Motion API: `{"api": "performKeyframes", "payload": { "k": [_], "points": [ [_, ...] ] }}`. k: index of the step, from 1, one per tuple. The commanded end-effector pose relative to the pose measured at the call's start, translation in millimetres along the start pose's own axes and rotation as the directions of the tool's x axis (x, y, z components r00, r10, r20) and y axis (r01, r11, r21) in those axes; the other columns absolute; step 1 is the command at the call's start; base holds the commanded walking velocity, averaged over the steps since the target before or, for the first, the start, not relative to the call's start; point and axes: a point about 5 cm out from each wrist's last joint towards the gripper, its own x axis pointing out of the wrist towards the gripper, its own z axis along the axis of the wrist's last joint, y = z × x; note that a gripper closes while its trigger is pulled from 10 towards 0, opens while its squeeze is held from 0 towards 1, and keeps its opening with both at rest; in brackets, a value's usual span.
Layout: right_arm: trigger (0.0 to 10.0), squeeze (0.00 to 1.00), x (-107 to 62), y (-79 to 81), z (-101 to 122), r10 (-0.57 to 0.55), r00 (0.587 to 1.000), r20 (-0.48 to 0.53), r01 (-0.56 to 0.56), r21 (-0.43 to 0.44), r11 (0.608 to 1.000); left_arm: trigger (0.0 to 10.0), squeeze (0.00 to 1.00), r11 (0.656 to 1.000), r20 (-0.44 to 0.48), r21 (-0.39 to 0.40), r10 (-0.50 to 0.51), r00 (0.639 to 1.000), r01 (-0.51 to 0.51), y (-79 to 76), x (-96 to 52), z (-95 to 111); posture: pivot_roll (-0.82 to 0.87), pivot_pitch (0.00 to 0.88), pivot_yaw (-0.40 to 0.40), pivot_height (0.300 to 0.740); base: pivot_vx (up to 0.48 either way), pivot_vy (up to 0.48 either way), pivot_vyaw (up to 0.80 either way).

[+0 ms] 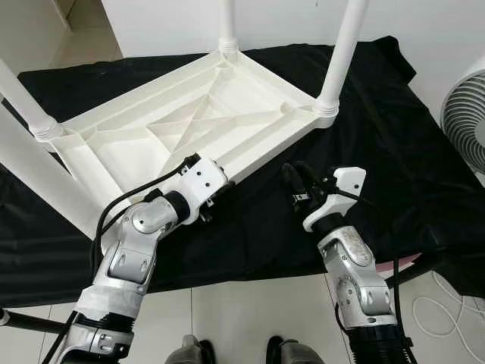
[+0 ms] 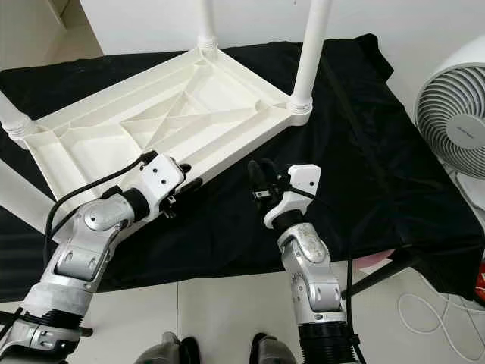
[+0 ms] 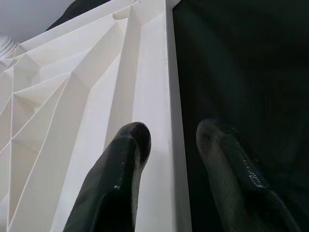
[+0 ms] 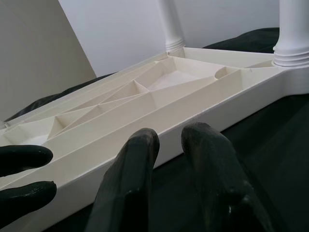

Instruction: Building children table

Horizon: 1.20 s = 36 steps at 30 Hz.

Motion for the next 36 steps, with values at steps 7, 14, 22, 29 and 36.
{"api": "performKeyframes", "payload": {
  "k": [7,14,22,29,36],
  "points": [
    [10.0,0.0,-1.9,0.0,-1,0.001,1.0,-0.008,-0.001,-0.005,1.0,10.0,0.0,0.982,0.057,-0.022,0.187,0.981,-0.186,10.4,-14.0,11,-0.11,0.16,0.065,0.74,0.0,0.0,0.0],
    [10.0,0.0,-0.6,-2.3,0,-0.007,1.0,-0.002,0.007,-0.016,1.0,10.0,0.0,0.97,0.2,-0.098,0.238,0.95,-0.222,-2.0,-38.0,26,-0.08,0.159,0.055,0.74,0.0,0.0,0.0],
    [10.0,0.0,8.0,2.1,-1,0.041,0.999,-0.004,-0.041,-0.038,0.998,10.0,0.0,0.935,0.248,-0.231,0.323,0.913,-0.268,-15.1,-61.1,35,-0.03,0.167,0.027,0.74,0.0,0.0,0.0],
    [10.0,0.0,18.2,7.1,-1,0.095,0.995,-0.009,-0.096,-0.043,0.994,10.0,0.0,0.889,0.201,-0.314,0.406,0.891,-0.334,-25.8,-85.7,29,0.0,0.173,0.01,0.74,0.0,0.0,0.0],
    [10.0,0.0,23.9,7.0,-1,0.115,0.993,-0.011,-0.115,-0.044,0.992,10.0,0.0,0.827,0.077,-0.224,0.542,0.837,-0.516,-32.6,-123.7,-4,0.03,0.177,0.01,0.74,0.0,0.0,0.0]
  ]
}}
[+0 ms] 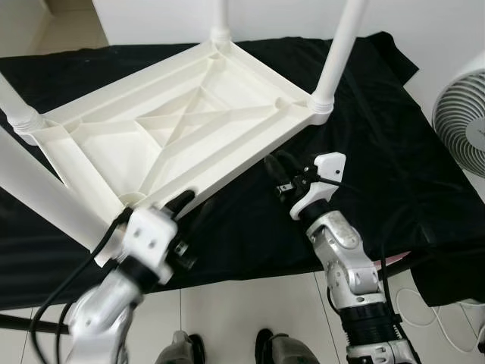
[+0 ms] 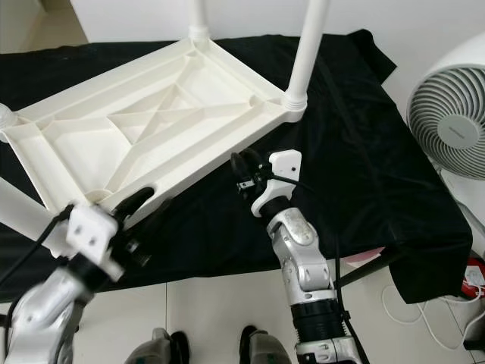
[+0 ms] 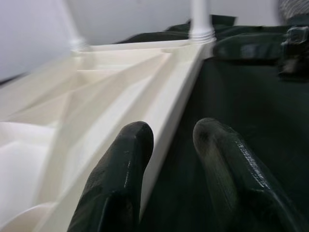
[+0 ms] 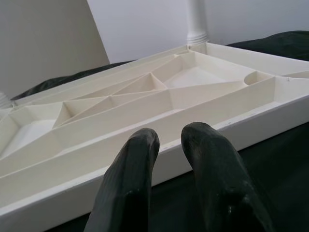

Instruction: Building children table

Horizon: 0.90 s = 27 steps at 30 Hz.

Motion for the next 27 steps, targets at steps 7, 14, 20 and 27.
{"api": "performKeyframes", "payload": {
  "k": [7,14,20,27],
  "points": [
    [10.0,0.0,1.7,3.3,-10,0.021,1.0,-0.017,-0.021,0.02,1.0,10.0,0.0,0.901,-0.122,0.143,0.426,0.897,-0.409,30.6,-63.4,-26,0.08,0.174,0.008,0.74,0.0,0.0,0.0],
    [10.0,0.0,6.9,8.3,-14,0.037,0.999,-0.013,-0.036,0.037,0.999,10.0,0.0,0.827,-0.127,0.273,0.538,0.834,-0.492,46.0,-91.1,-26,0.1,0.174,0.025,0.74,0.0,0.0,0.0],
    [10.0,0.0,8.1,14.8,-20,0.045,0.999,-0.014,-0.044,0.059,0.997,10.0,0.0,0.796,-0.093,0.345,0.556,0.826,-0.497,52.9,-107.7,-19,0.13,0.163,0.038,0.74,0.0,0.0,0.0],
    [10.0,0.0,8.7,22.2,-25,0.055,0.998,-0.015,-0.054,0.078,0.995,10.0,0.0,0.775,-0.103,0.385,0.575,0.812,-0.5,58.3,-122.3,-15,0.16,0.164,0.058,0.74,0.0,0.0,0.0]
  ]
}}
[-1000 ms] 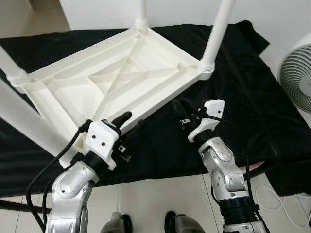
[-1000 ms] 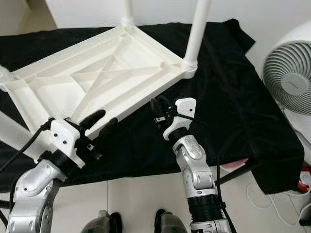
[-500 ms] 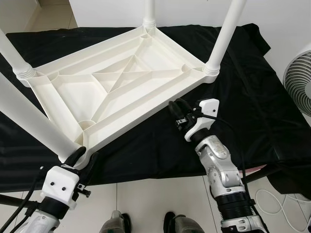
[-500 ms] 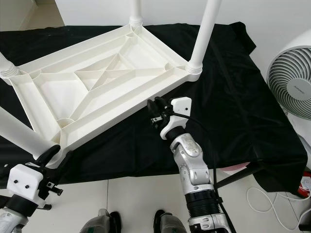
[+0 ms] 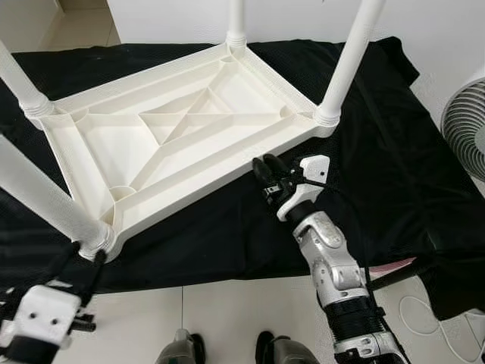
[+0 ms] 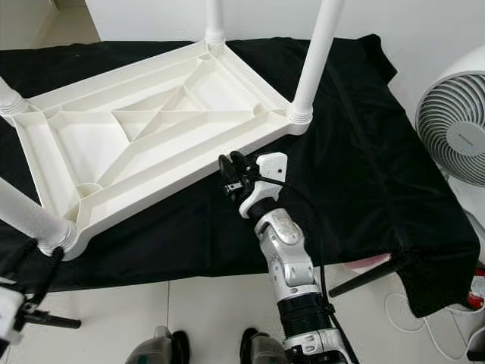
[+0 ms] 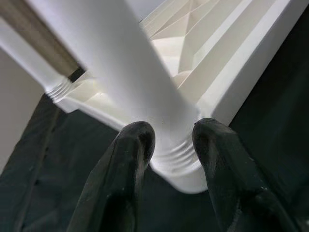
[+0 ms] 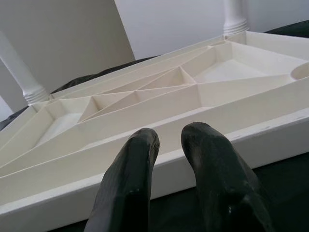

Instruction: Building children table

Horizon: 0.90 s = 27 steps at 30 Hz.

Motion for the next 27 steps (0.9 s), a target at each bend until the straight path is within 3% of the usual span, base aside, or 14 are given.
{"api": "performKeyframes", "payload": {
  "k": [1,7,10,13,16,17,18,23,24,26,27],
  "points": [
    [10.0,0.0,-2.8,0.5,-5,-0.001,1.0,-0.013,0.001,0.005,1.0,10.0,0.0,0.957,-0.016,0.002,0.29,0.957,-0.29,15.3,-6.9,-3,0.16,0.164,0.058,0.74,0.0,0.0,0.0],
    [10.0,0.0,0.3,3.2,-8,-0.004,1.0,-0.003,0.004,0.019,1.0,10.0,0.0,0.957,-0.051,0.094,0.28,0.959,-0.274,40.8,-16.5,-19,0.18,0.16,0.07,0.74,0.0,0.0,0.0],
    [10.0,0.0,1.3,2.2,-8,-0.009,1.0,0.004,0.009,0.016,1.0,10.0,0.0,0.953,-0.044,0.134,0.28,0.959,-0.272,58.6,-9.0,-28,0.16,0.155,0.07,0.74,0.0,0.0,0.0],
    [10.0,0.0,1.5,1.5,-7,-0.013,1.0,0.006,0.013,0.016,1.0,10.0,0.0,0.952,-0.034,0.14,0.279,0.96,-0.271,62.6,-3.6,-30,0.16,0.155,0.07,0.74,0.0,0.0,0.0],
    [10.0,0.0,2.4,-0.5,-5,-0.024,1.0,0.016,0.024,0.008,1.0,10.0,0.0,0.951,0.013,0.146,0.273,0.962,-0.272,71.5,20.2,-32,0.15,0.154,0.072,0.74,0.0,0.0,0.0],
    [10.0,0.0,2.4,-0.5,-5,-0.024,1.0,0.016,0.024,0.008,1.0,10.0,0.0,0.951,0.013,0.146,0.273,0.962,-0.272,71.5,20.2,-32,0.15,0.154,0.072,0.74,0.0,0.0,0.0],
    [10.0,0.0,2.0,-3.2,-4,-0.043,0.999,0.026,0.043,0.003,0.999,10.0,0.0,0.947,0.047,0.116,0.297,0.954,-0.3,78.2,42.7,-31,0.13,0.153,0.077,0.74,0.0,0.0,0.0],
    [10.0,0.0,1.3,-5.0,-3,-0.058,0.998,0.032,0.058,0.0,0.998,10.0,0.0,0.944,0.066,0.085,0.313,0.947,-0.318,80.8,57.2,-29,0.1,0.15,0.086,0.74,0.0,0.0,0.0],
    [10.0,0.0,0.7,-6.0,-2,-0.065,0.997,0.036,0.065,-0.004,0.998,10.0,0.0,0.947,0.078,0.055,0.312,0.947,-0.317,78.6,65.8,-28,0.09,0.149,0.093,0.74,0.0,0.0,0.0],
    [10.0,0.0,0.7,-6.0,-2,-0.065,0.997,0.036,0.065,-0.004,0.998,10.0,0.0,0.947,0.078,0.055,0.312,0.947,-0.317,78.6,65.8,-28,0.09,0.149,0.093,0.74,0.0,0.0,0.0],
    [10.0,0.0,-1.8,-9.9,0,-0.088,0.995,0.047,0.089,-0.018,0.996,10.0,0.0,0.961,0.114,-0.02,0.275,0.955,-0.275,59.8,81.6,-23,0.06,0.148,0.102,0.74,0.0,0.0,0.0]
  ]
}}
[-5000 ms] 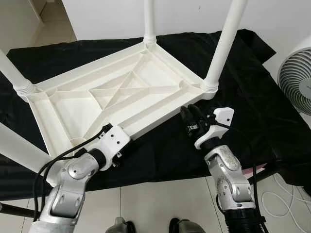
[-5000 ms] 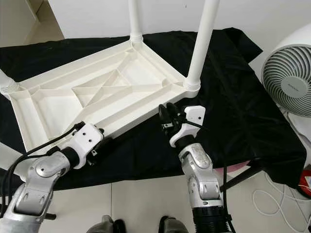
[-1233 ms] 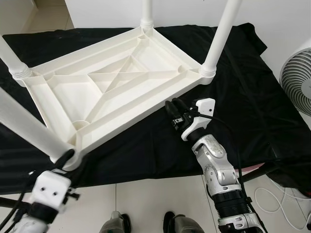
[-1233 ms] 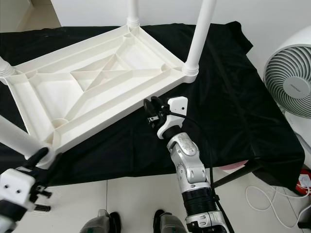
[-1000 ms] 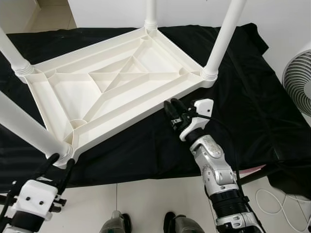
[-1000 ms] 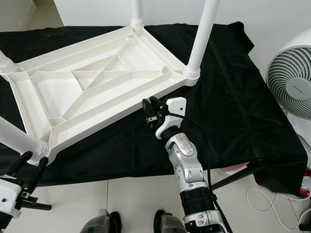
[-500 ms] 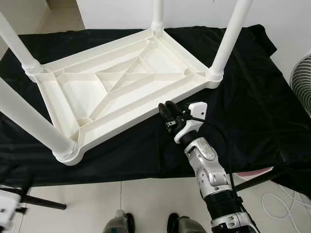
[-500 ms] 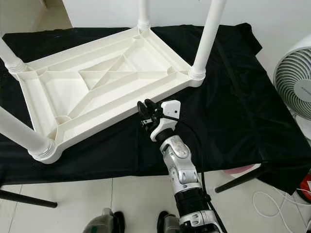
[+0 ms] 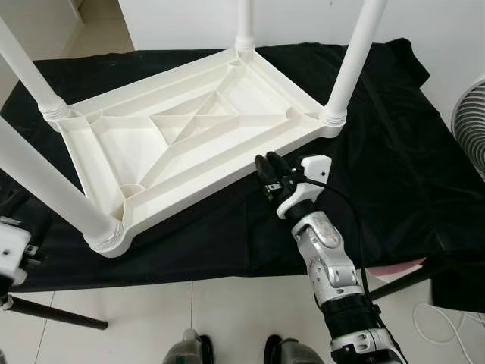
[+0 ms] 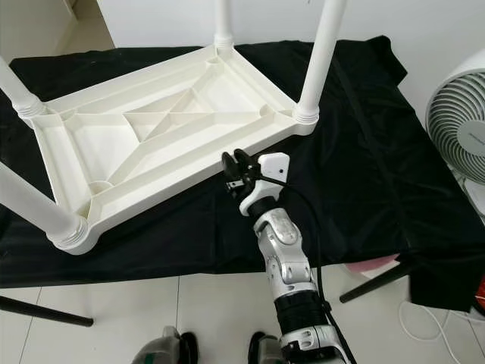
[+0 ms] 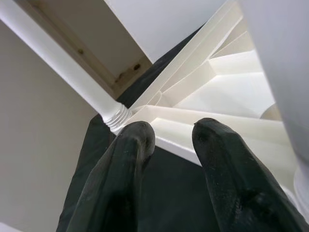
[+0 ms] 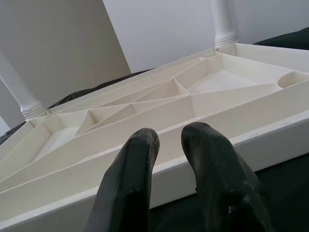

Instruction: Building children table

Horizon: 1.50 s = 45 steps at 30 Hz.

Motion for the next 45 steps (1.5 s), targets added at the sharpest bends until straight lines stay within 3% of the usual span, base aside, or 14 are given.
{"api": "performKeyframes", "payload": {
  "k": [1,6,13,14,17,21,26,28,32,33,35,37,41,45],
  "points": [
    [10.0,0.0,-4.1,-3.7,1,-0.035,0.999,0.01,0.036,-0.014,0.999,10.0,0.0,0.973,-0.002,-0.104,0.207,0.978,-0.206,-15.2,10.6,0,0.05,0.148,0.102,0.74,0.0,0.0,0.0],
    [10.0,0.0,-6.2,-7.8,2,-0.05,0.999,0.01,0.051,-0.022,0.998,10.0,0.0,0.966,0.02,-0.185,0.19,0.982,-0.183,-35.0,17.5,7,0.04,0.147,0.094,0.74,0.0,0.0,0.0],
    [10.0,0.0,-1.5,-14.4,-5,-0.118,0.992,-0.04,0.115,-0.076,0.99,10.0,0.0,0.95,0.07,-0.309,-0.021,0.997,0.041,-99.4,30.5,20,0.03,0.149,0.064,0.74,0.0,0.0,0.0],
    [10.0,0.0,-1.5,-14.4,-5,-0.118,0.992,-0.04,0.115,-0.076,0.99,10.0,0.0,0.95,0.07,-0.309,-0.021,0.997,0.041,-99.4,30.5,20,0.03,0.149,0.064,0.74,0.0,0.0,0.0],
    [10.0,0.0,1.4,-17.9,-5,-0.153,0.987,-0.051,0.147,-0.096,0.984,10.0,0.0,0.931,0.08,-0.356,-0.052,0.995,0.077,-110.6,35.6,25,0.03,0.15,0.062,0.74,0.0,0.0,0.0],
    [10.0,0.0,5.9,-27.4,-1,-0.209,0.977,-0.042,0.203,-0.117,0.972,10.0,0.0,0.883,0.162,-0.411,-0.172,0.972,0.225,-138.8,48.1,46,0.03,0.151,0.054,0.74,0.0,0.0,0.0],
    [10.0,0.0,5.1,-36.2,-3,-0.278,0.959,-0.057,0.265,-0.168,0.949,10.0,0.0,0.853,0.199,-0.43,-0.23,0.953,0.296,-151.8,55.2,58,0.02,0.149,0.051,0.74,0.0,0.0,0.0],
    [10.0,0.0,2.5,-47.9,-7,-0.383,0.921,-0.075,0.363,-0.195,0.911,10.0,0.0,0.825,0.234,-0.439,-0.277,0.932,0.356,-163.2,61.0,68,0.02,0.147,0.053,0.74,0.0,0.0,0.0],
    [10.0,0.0,0.9,-55.8,-8,-0.451,0.889,-0.074,0.428,-0.215,0.878,10.0,0.0,0.811,0.263,-0.437,-0.298,0.918,0.389,-169.2,66.0,74,0.01,0.142,0.051,0.74,0.0,0.0,0.0],
    [10.0,0.0,-0.8,-66.8,-9,-0.534,0.843,-0.062,0.505,-0.249,0.826,10.0,0.0,0.785,0.294,-0.441,-0.331,0.897,0.435,-175.6,73.9,83,0.0,0.132,0.05,0.74,0.0,0.0,0.0],
    [10.0,0.0,-0.8,-66.8,-9,-0.534,0.843,-0.062,0.505,-0.249,0.826,10.0,0.0,0.785,0.294,-0.441,-0.331,0.897,0.435,-175.6,73.9,83,0.0,0.132,0.05,0.74,0.0,0.0,0.0],
    [10.0,0.0,-0.9,-76.1,-10,-0.592,0.803,-0.067,0.556,-0.27,0.786,10.0,0.0,0.762,0.317,-0.449,-0.353,0.88,0.467,-180.0,80.9,88,-0.01,0.129,0.048,0.74,0.0,0.0,0.0],
    [10.0,0.0,1.8,-83.9,-8,-0.634,0.772,-0.051,0.594,-0.297,0.748,10.0,0.0,0.748,0.335,-0.447,-0.368,0.867,0.49,-181.7,86.9,93,-0.01,0.119,0.042,0.74,0.0,0.0,0.0],
    [10.0,0.0,5.8,-91.6,-6,-0.654,0.754,-0.057,0.612,-0.301,0.732,10.0,0.0,0.742,0.353,-0.439,-0.376,0.857,0.507,-181.8,93.7,97,-0.02,0.111,0.034,0.74,0.0,0.0,0.0]
  ]
}}
